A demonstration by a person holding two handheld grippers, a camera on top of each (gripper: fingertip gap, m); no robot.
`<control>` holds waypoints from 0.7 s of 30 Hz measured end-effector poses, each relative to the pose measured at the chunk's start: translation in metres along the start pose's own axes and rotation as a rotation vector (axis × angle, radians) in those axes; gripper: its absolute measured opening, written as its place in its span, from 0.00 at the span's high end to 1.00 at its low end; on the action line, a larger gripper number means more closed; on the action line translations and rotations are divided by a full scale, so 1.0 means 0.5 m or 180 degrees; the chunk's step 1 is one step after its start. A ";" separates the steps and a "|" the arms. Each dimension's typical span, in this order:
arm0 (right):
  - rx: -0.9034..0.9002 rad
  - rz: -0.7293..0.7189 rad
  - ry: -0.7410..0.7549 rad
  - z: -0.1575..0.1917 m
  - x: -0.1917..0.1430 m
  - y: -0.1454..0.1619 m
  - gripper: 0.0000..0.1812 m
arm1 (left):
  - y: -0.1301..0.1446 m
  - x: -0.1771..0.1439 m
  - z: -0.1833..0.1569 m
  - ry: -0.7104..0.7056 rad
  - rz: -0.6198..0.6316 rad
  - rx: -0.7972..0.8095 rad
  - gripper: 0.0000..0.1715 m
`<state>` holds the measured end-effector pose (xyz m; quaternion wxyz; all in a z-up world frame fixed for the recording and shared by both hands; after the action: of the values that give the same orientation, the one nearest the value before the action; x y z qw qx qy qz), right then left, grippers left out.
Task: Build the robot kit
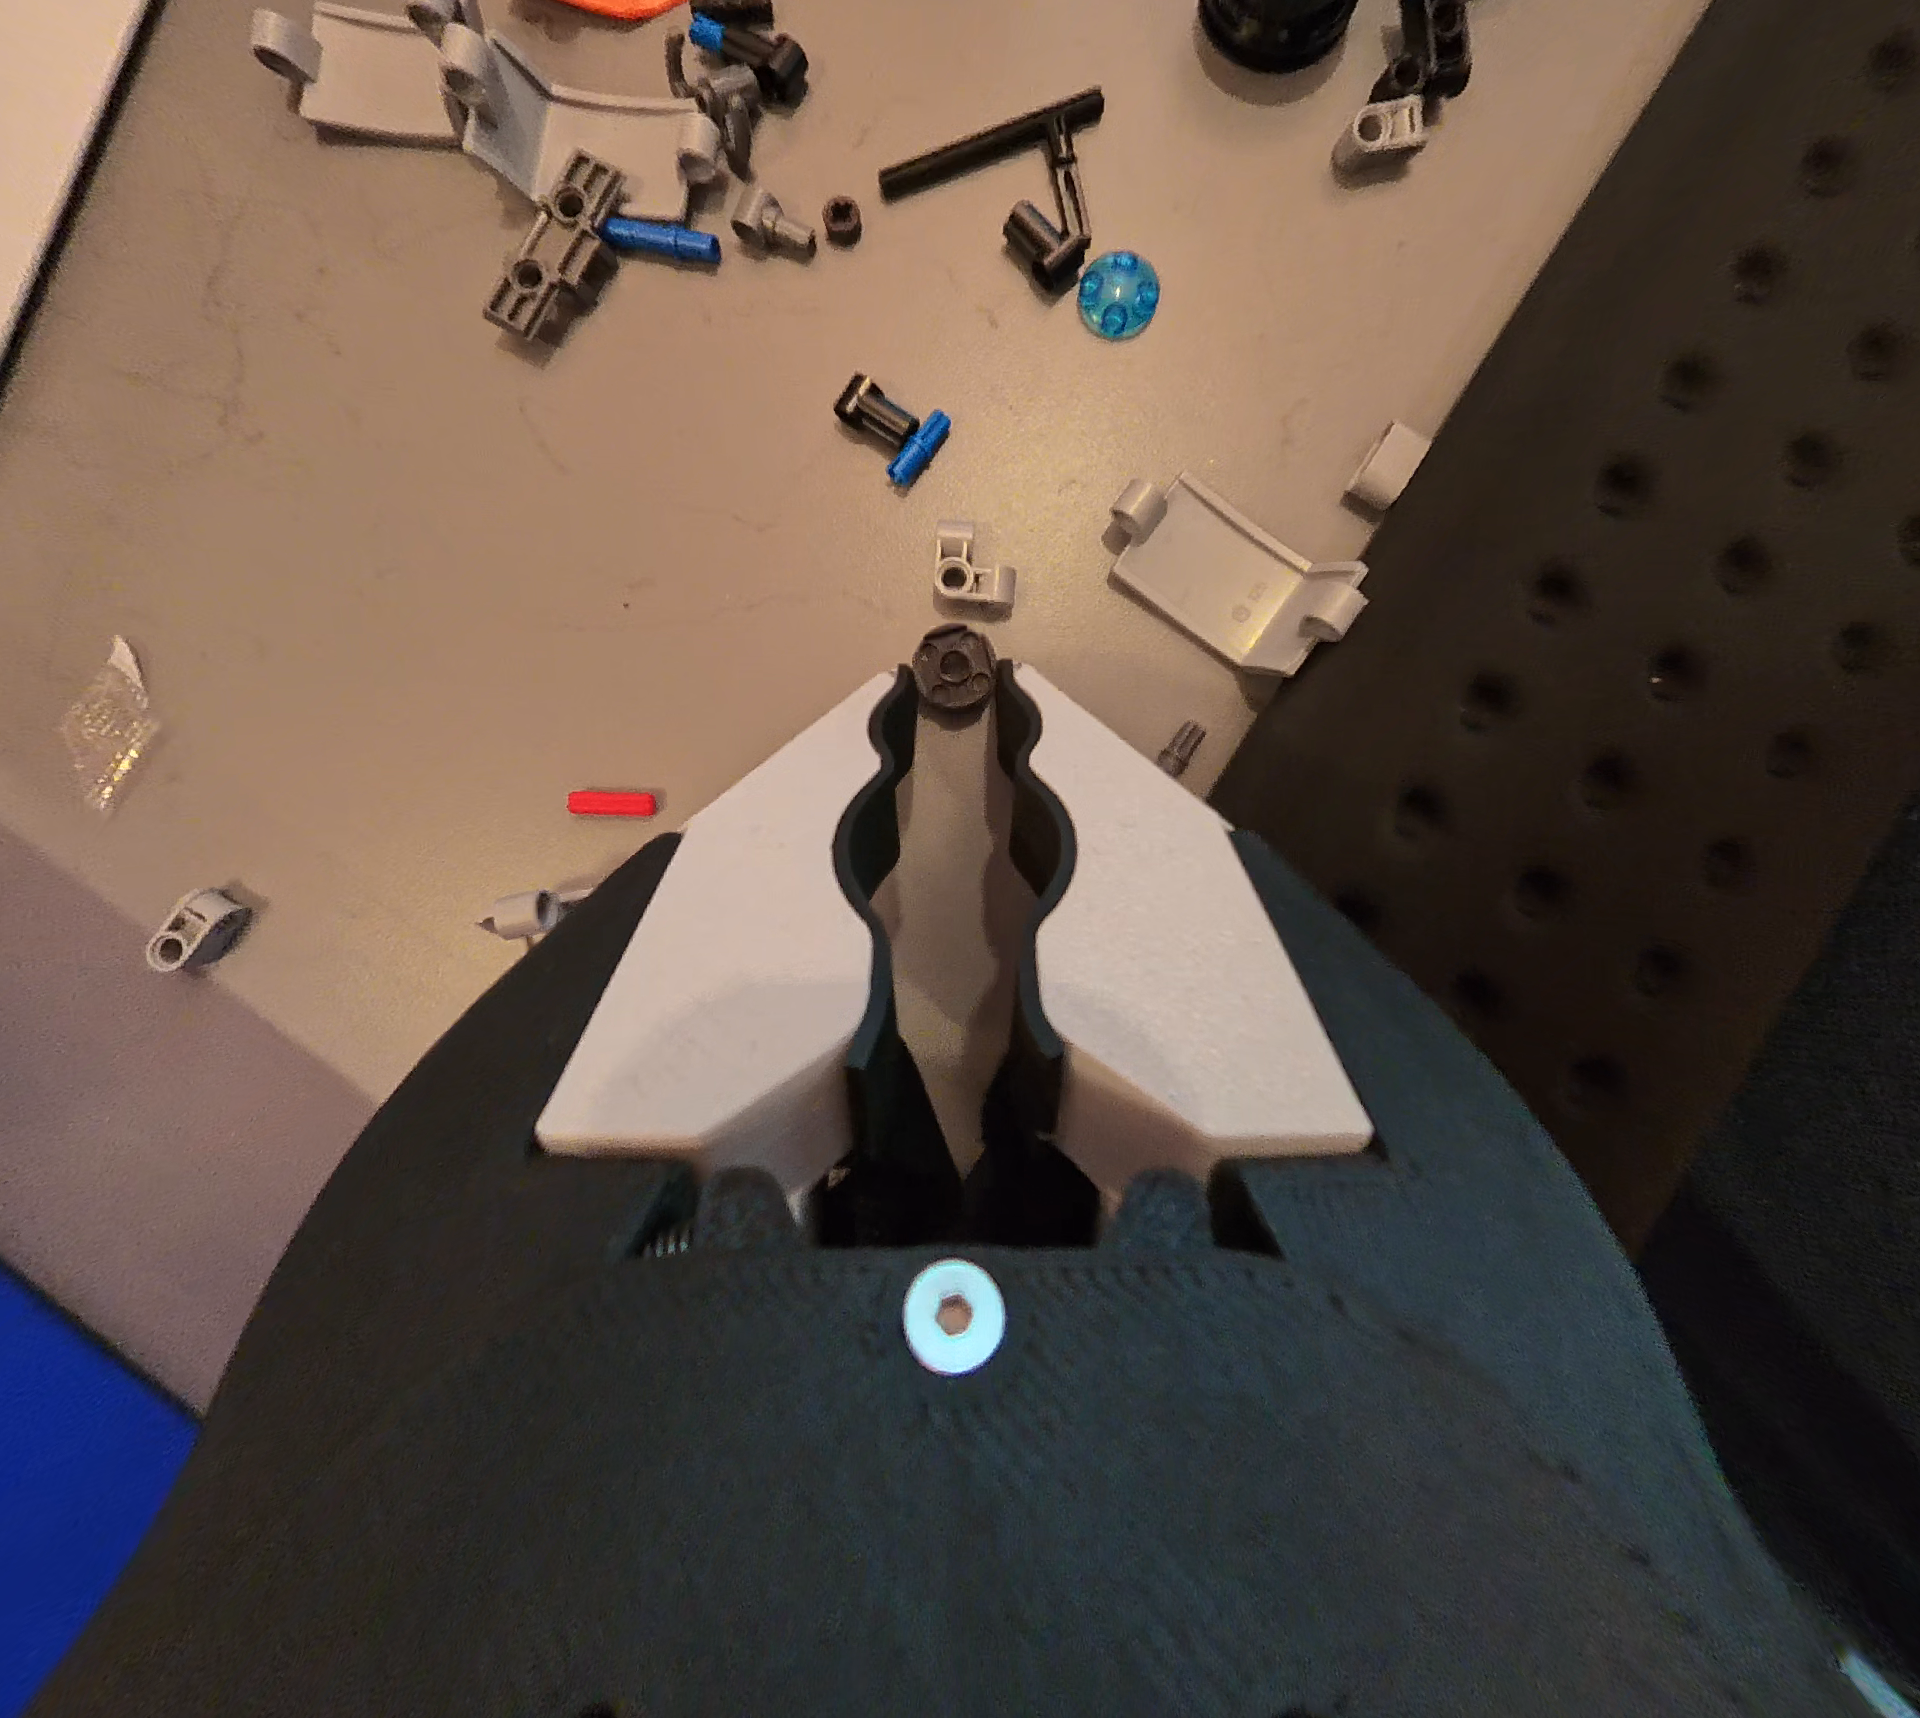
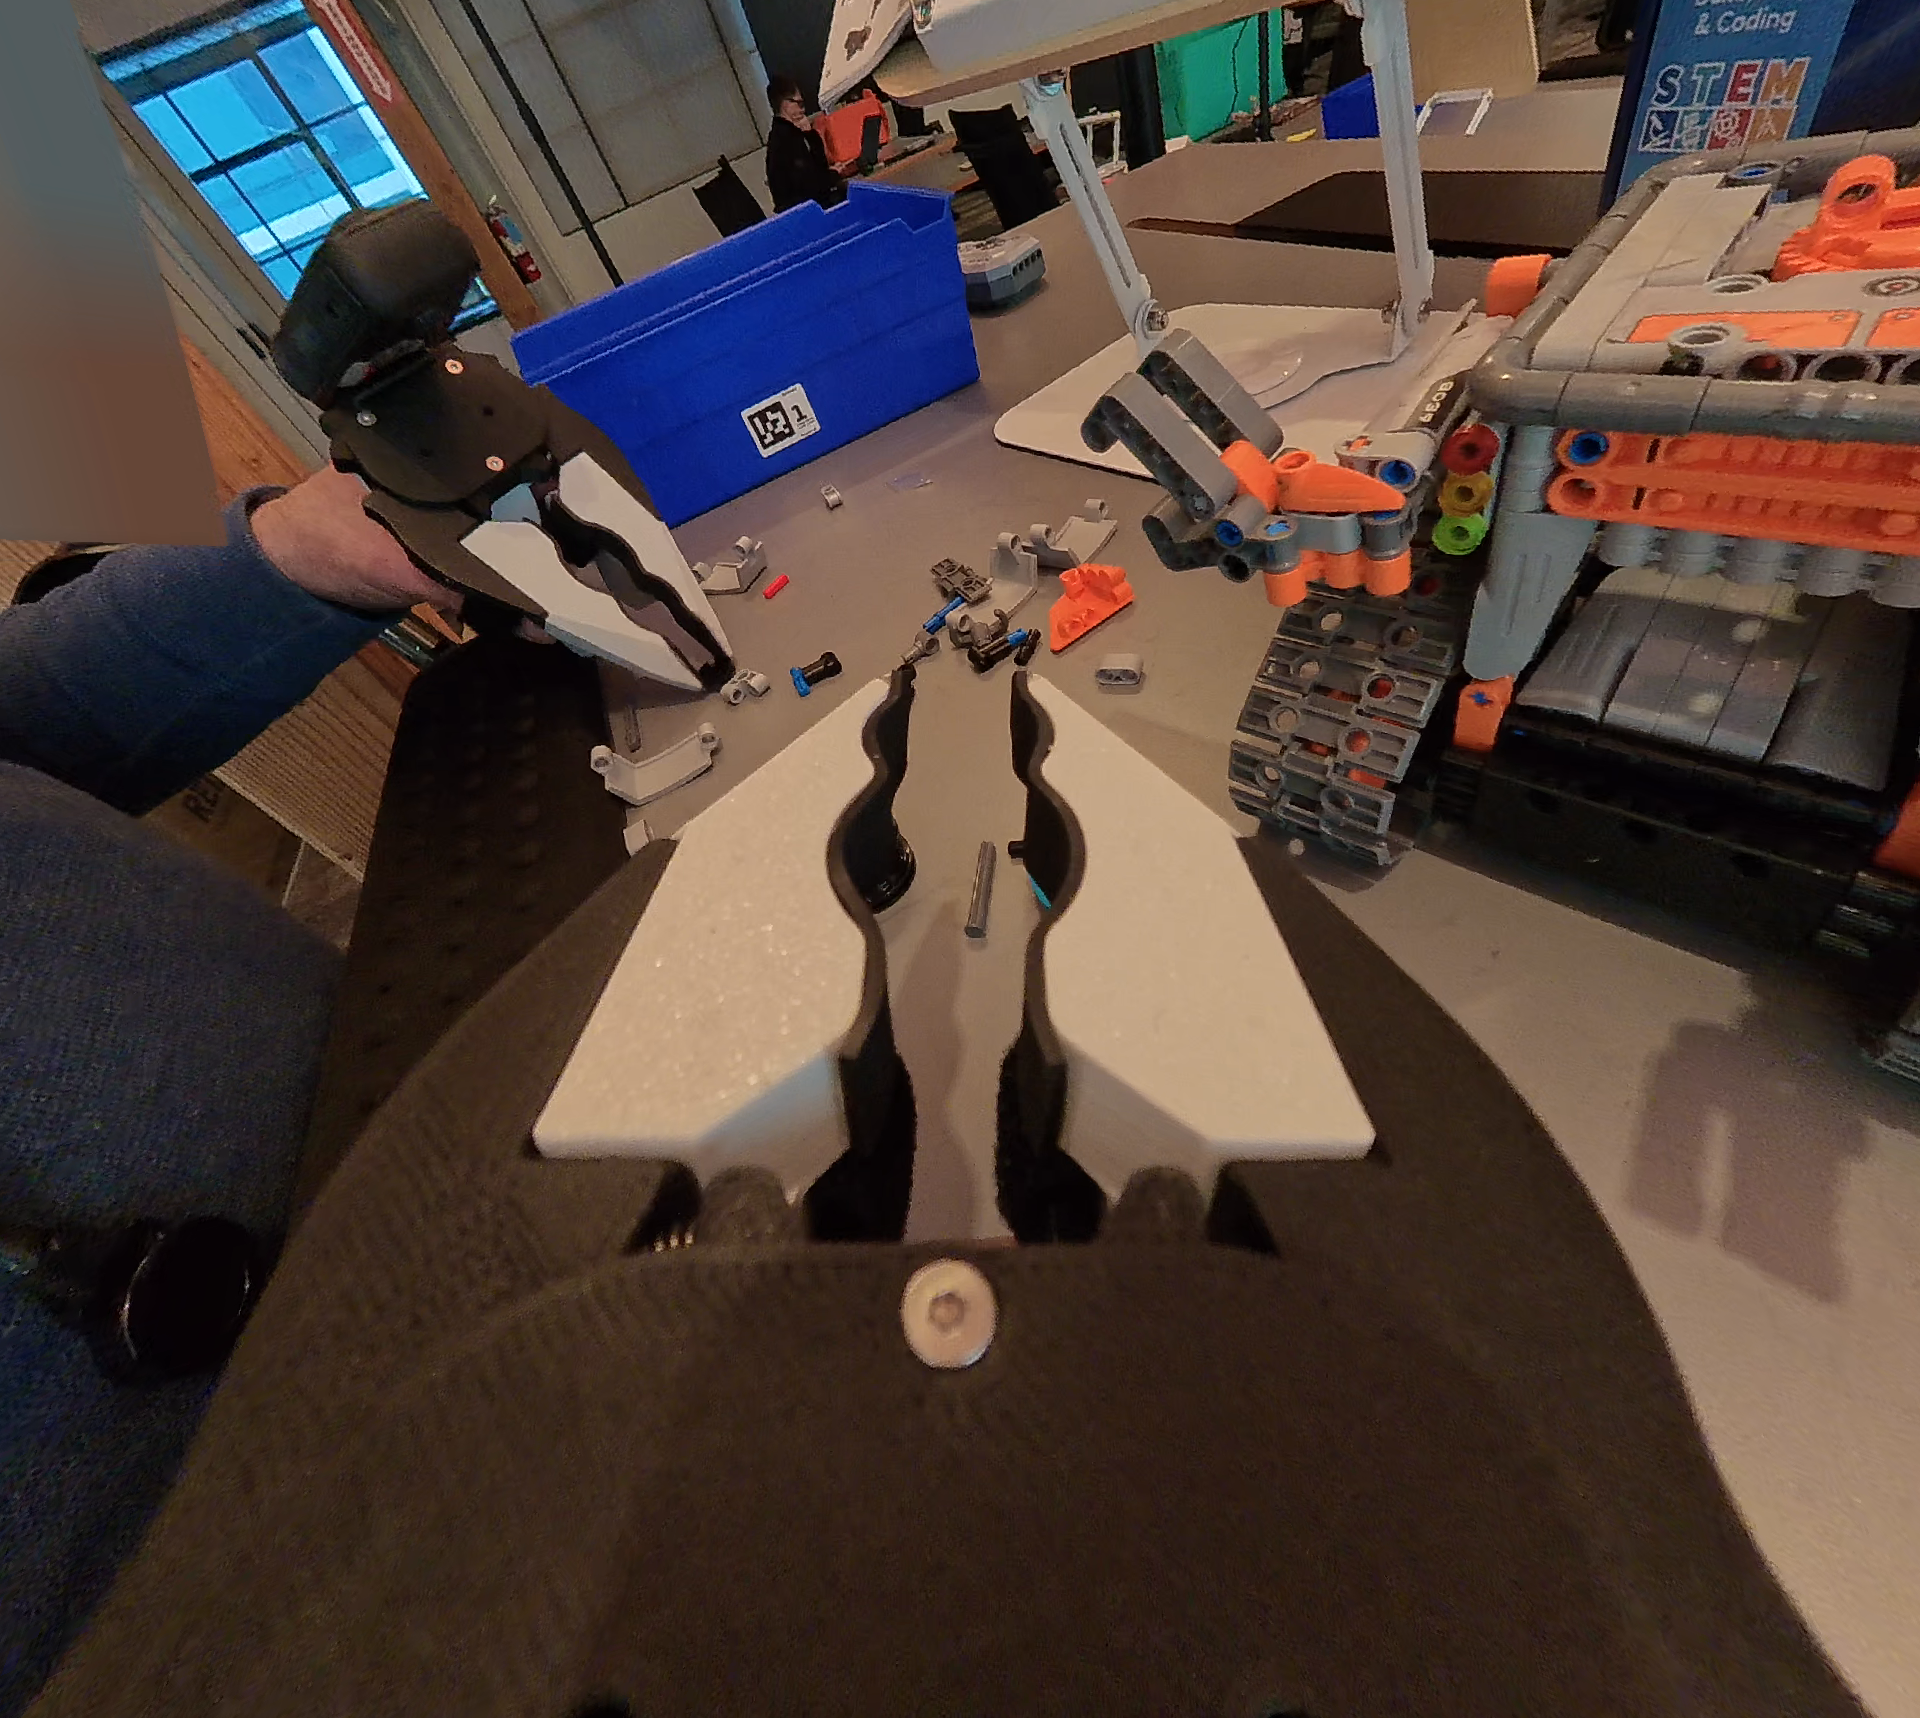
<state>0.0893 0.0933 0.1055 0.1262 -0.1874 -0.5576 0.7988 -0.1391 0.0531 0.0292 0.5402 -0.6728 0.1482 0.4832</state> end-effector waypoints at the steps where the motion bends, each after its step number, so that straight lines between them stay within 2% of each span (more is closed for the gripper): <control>1: -0.0013 -0.0001 -0.0011 0.002 0.001 0.000 0.90 | -0.009 -0.005 0.002 -0.0023 -0.0086 -0.0030 0.93; 7: -0.0166 -0.0073 -0.0235 0.043 0.019 -0.013 0.89 | -0.110 -0.037 -0.025 0.0140 -0.0953 -0.0062 0.93; 13: -0.0355 0.0048 -0.0220 0.054 0.030 -0.003 0.88 | -0.159 -0.026 -0.047 0.0136 -0.1078 0.0167 0.93; 21: -0.0381 -0.0027 -0.0140 0.046 0.018 -0.009 0.89 | -0.198 0.001 -0.062 0.0174 -0.1080 0.0408 0.93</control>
<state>0.0711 0.0789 0.1153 0.1059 -0.1746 -0.6077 0.7674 -0.0522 0.0630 0.0852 0.6515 -0.6653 0.0778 0.3563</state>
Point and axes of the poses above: each gripper's, where its closed fingertips meet, x out along the fingers, y out of its underside, z = x × y across the jaws, the point moved 2 cm from there along -x, back along the fingers, and after that the axes turned 2 degrees about -y, right-handed, at the moved point
